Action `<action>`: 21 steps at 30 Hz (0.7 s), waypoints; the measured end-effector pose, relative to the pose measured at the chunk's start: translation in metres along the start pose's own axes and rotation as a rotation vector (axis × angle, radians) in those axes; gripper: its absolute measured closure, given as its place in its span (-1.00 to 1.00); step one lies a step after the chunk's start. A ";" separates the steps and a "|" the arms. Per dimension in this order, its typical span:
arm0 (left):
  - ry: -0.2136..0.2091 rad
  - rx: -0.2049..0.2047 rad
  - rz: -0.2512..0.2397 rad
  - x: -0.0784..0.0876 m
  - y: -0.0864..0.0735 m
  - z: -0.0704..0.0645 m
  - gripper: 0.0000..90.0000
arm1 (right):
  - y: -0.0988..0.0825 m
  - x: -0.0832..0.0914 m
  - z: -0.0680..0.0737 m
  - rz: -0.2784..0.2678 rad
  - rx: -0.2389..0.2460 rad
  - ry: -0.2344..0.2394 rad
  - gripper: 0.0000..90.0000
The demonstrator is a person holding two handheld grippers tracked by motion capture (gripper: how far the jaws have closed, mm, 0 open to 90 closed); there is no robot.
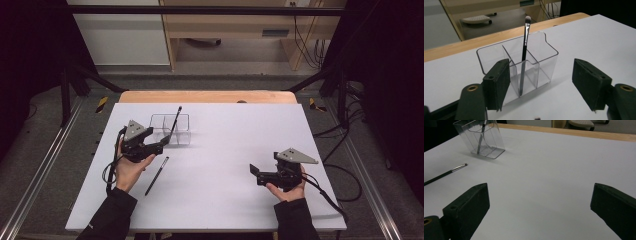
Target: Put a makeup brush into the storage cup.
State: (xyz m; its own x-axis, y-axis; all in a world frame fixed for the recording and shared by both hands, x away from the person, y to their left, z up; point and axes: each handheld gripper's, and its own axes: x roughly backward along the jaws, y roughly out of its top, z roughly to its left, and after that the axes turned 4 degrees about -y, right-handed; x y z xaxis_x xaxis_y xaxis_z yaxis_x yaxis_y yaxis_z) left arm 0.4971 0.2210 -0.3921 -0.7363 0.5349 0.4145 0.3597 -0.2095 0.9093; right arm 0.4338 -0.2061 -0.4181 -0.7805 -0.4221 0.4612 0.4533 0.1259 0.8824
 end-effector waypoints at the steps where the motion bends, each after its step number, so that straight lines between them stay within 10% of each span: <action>1: -0.002 0.000 -0.001 0.002 -0.001 -0.001 -0.39 | 0.000 0.000 0.000 0.000 0.000 0.000 -0.94; 21: -0.007 -0.012 0.039 0.034 -0.022 -0.010 -0.65 | 0.000 0.003 -0.001 0.001 0.010 -0.003 -0.94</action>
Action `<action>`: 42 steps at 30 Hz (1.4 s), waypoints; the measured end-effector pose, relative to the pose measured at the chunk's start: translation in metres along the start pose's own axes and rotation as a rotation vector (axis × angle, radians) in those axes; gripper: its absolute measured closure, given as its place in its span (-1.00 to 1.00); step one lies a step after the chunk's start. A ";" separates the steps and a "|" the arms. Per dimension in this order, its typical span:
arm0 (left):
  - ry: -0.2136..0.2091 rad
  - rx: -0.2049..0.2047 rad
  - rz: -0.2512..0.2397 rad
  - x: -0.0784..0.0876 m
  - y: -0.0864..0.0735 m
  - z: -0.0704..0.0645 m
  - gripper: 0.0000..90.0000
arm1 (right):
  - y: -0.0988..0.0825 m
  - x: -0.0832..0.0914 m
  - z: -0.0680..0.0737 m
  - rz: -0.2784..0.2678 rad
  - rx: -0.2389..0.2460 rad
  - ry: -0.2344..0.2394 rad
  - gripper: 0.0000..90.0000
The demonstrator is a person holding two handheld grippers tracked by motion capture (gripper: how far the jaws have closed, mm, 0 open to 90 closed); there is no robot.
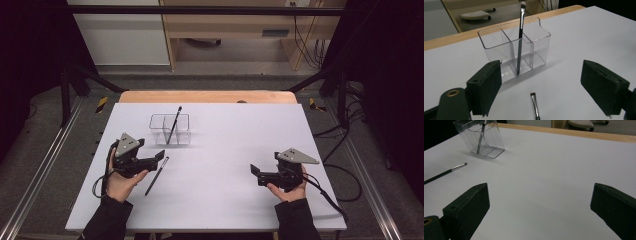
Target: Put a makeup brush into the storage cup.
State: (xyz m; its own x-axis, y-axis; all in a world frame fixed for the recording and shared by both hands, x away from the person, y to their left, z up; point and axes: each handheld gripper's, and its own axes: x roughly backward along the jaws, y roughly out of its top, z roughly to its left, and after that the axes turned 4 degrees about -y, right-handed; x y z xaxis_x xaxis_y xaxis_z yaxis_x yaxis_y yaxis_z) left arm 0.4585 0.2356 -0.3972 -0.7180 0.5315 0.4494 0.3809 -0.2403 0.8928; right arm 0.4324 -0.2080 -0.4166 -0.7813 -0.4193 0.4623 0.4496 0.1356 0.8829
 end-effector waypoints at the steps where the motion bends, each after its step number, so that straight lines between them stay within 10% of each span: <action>1: 0.000 -0.002 0.002 0.002 -0.001 0.000 -0.67 | 0.000 0.000 0.000 0.000 0.000 -0.001 -0.94; 42: 0.003 0.004 0.209 0.010 -0.027 0.015 -0.77 | -0.003 0.000 -0.005 0.020 -0.004 -0.012 -0.93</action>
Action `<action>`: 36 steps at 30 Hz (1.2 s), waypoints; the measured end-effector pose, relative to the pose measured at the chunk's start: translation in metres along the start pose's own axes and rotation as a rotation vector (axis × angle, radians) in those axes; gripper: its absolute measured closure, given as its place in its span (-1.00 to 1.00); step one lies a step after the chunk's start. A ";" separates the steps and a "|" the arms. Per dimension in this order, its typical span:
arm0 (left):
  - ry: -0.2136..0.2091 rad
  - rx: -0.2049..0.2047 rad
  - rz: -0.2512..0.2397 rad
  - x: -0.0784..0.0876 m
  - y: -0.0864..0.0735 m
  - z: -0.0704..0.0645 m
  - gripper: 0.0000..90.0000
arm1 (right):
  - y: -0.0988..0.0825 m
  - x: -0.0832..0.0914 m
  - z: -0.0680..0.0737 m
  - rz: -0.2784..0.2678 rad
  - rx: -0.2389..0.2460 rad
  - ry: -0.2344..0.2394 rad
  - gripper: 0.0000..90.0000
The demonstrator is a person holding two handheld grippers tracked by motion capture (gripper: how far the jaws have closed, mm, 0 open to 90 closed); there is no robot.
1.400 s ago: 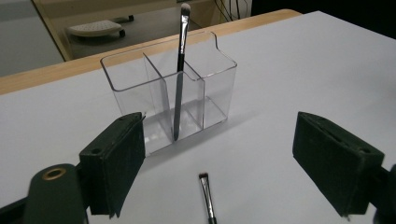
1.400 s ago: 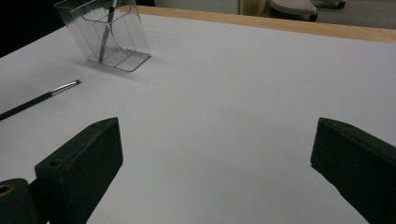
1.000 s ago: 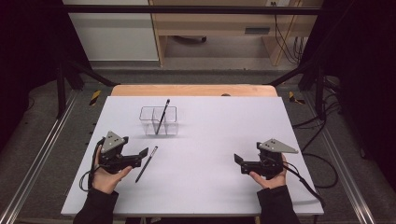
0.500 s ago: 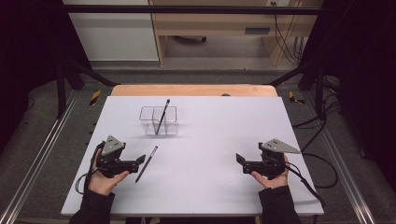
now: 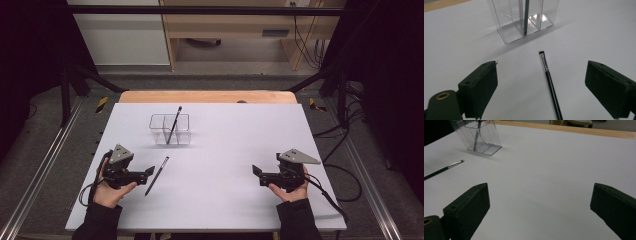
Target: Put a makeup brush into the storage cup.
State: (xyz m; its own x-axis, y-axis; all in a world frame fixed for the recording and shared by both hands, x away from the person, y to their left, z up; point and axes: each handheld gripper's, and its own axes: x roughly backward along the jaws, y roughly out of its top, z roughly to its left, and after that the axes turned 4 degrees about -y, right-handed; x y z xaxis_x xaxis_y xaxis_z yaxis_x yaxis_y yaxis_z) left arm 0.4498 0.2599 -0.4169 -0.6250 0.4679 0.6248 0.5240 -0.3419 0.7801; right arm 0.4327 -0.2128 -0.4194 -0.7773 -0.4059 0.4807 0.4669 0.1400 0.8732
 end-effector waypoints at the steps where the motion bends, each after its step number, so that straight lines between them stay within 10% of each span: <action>1: 0.001 -0.002 0.004 -0.002 0.001 0.000 -0.77 | 0.000 0.000 0.000 -0.001 -0.001 0.001 -0.93; 36: 0.004 -0.034 0.266 -0.059 0.013 -0.002 -0.47 | 0.001 -0.001 -0.001 0.001 -0.005 0.013 -0.93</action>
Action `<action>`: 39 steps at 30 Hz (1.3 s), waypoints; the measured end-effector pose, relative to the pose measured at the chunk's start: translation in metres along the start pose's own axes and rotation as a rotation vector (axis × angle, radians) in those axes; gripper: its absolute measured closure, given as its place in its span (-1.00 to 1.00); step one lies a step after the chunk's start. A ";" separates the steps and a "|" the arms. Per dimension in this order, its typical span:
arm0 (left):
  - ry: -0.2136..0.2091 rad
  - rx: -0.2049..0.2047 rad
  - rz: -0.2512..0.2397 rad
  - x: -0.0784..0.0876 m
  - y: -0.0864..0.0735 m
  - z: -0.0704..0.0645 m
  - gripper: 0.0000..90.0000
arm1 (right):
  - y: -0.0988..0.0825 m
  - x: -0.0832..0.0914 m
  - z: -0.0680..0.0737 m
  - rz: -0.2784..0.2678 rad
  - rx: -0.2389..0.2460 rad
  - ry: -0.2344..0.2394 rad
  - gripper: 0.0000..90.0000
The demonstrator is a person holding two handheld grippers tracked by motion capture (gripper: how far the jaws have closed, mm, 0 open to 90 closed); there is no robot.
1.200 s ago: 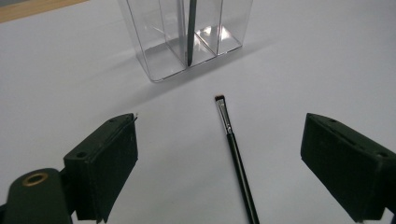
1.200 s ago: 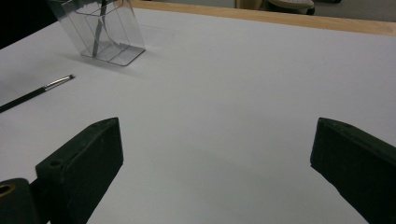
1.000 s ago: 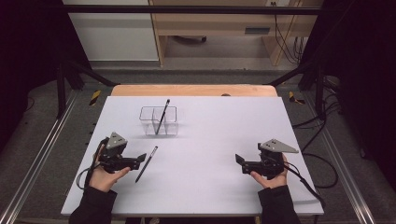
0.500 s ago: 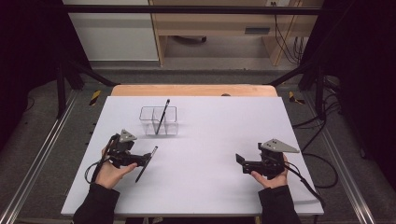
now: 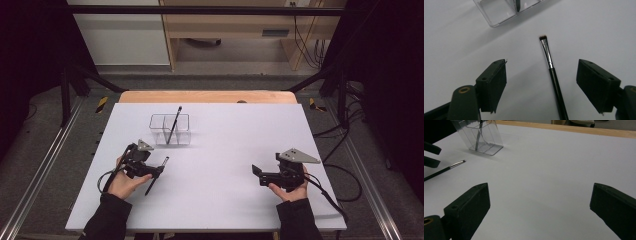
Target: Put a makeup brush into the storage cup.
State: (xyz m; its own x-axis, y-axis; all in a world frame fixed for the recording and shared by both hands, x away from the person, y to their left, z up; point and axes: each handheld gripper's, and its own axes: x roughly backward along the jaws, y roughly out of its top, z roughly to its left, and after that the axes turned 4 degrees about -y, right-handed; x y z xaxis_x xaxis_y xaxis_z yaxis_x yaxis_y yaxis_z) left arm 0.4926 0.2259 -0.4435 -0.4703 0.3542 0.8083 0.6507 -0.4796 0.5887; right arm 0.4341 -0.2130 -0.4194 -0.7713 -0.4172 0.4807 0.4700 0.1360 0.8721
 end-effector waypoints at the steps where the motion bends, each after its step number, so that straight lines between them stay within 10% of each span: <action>1: -0.002 -0.002 0.005 -0.001 0.000 0.000 -0.44 | 0.000 0.000 0.000 0.000 -0.001 0.000 -0.93; 39: -0.076 0.004 0.122 -0.015 0.001 -0.005 0.52 | -0.002 -0.004 0.002 0.019 0.011 -0.003 -0.93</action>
State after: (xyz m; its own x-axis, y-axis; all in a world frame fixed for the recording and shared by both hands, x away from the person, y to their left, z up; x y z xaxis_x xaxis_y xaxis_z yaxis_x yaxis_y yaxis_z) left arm 0.4974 0.2160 -0.4548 -0.3414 0.3532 0.8710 0.7025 -0.5199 0.4861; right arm 0.4350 -0.2100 -0.4227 -0.7635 -0.4119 0.4975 0.4800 0.1535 0.8637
